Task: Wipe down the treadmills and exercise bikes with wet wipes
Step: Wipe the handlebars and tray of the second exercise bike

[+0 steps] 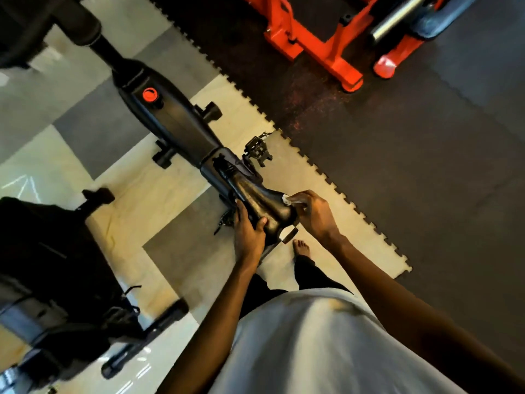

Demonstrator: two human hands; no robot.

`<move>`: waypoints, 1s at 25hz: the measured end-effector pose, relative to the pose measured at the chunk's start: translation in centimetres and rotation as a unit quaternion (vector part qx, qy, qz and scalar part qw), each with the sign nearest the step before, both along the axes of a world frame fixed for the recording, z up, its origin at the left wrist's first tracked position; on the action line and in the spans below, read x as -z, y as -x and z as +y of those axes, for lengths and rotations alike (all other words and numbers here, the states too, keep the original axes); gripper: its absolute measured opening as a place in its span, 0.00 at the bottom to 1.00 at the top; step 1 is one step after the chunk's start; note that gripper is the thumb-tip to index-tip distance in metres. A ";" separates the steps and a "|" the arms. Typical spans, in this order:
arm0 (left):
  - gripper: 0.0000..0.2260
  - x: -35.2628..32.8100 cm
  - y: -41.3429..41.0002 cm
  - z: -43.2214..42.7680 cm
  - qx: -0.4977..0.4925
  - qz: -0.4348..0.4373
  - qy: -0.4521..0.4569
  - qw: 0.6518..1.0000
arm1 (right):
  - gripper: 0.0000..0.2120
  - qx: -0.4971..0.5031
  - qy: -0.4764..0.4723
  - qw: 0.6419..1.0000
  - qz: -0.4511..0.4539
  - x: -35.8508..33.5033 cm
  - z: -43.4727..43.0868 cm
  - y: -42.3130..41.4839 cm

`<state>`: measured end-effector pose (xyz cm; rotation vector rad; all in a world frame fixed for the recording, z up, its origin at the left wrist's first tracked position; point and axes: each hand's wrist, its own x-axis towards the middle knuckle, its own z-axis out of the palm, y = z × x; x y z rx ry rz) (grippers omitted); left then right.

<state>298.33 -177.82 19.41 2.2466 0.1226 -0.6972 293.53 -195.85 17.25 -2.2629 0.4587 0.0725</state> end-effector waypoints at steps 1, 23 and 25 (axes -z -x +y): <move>0.37 -0.2 0.2 -0.3 -0.015 0.004 0.008 1.000 | 0.13 -0.017 -0.002 1.000 0.011 0.0 -0.4 -0.4; 0.36 1.7 0.5 -1.1 -0.093 0.003 -0.008 0.996 | 0.12 -0.148 -0.017 0.989 0.001 -0.5 1.0 -7.5; 0.35 1.9 0.7 -1.6 -0.095 -0.007 -0.045 0.994 | 0.10 -0.171 -0.019 0.985 0.009 -0.1 -0.5 -6.8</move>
